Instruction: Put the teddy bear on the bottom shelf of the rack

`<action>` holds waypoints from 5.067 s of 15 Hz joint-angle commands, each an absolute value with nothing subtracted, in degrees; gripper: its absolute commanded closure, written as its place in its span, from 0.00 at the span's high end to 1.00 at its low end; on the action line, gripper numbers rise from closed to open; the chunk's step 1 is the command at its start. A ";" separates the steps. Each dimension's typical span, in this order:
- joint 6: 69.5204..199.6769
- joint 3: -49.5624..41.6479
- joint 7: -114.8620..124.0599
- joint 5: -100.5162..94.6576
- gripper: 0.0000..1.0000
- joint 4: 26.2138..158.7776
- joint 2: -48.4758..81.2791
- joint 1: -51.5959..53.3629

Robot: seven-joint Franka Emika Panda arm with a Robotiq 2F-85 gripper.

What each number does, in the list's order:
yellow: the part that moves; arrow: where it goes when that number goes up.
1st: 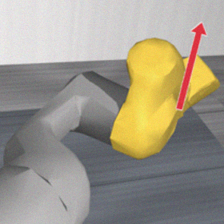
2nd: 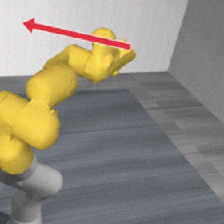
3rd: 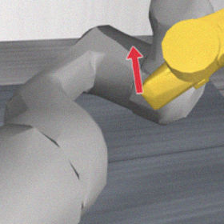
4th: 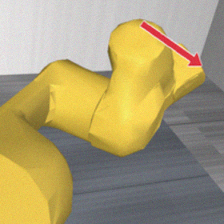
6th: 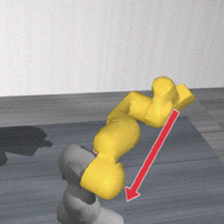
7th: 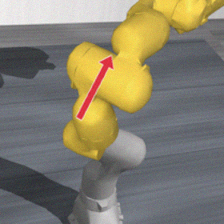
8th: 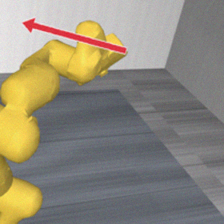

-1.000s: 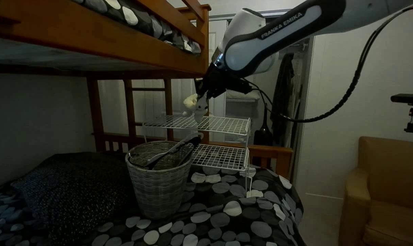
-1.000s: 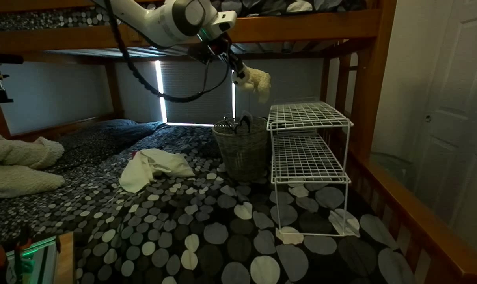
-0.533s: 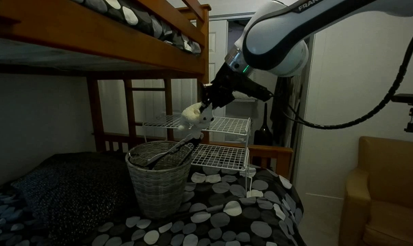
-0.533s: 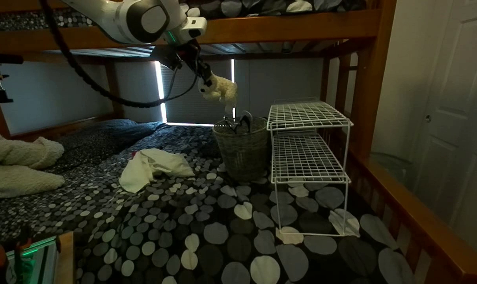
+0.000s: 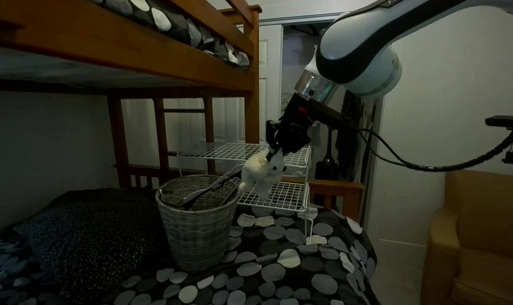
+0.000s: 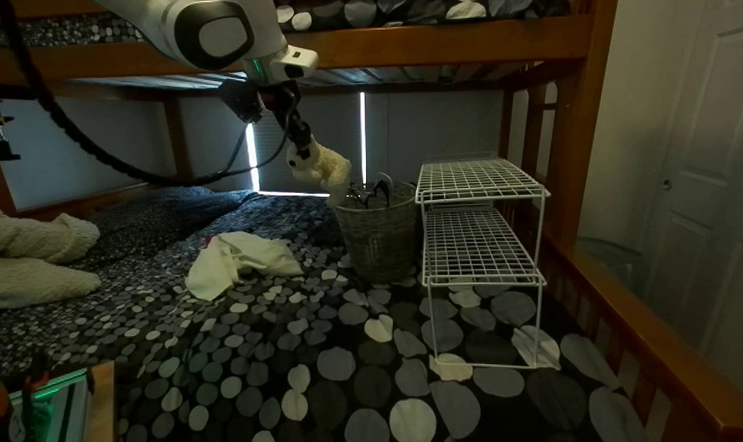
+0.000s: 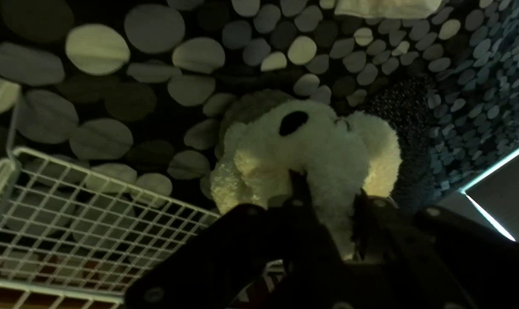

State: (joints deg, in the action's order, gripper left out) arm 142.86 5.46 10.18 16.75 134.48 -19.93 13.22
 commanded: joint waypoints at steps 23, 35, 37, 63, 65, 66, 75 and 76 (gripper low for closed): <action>147.61 -11.62 82.36 -44.59 0.06 99.48 26.58 25.54; 124.81 -4.88 99.78 -56.48 0.06 95.87 27.54 22.16; 123.12 -3.89 100.42 -57.02 0.06 95.21 27.61 21.43; 121.30 0.99 94.05 -63.33 0.78 94.72 32.13 13.54; 121.67 1.64 92.16 -61.69 0.93 94.51 31.61 12.97; 121.66 1.96 91.24 -60.84 0.99 94.39 31.33 12.80; 130.24 8.05 64.25 -39.05 1.00 102.23 17.35 10.25; 131.00 8.23 59.96 -36.04 1.00 105.26 13.99 9.84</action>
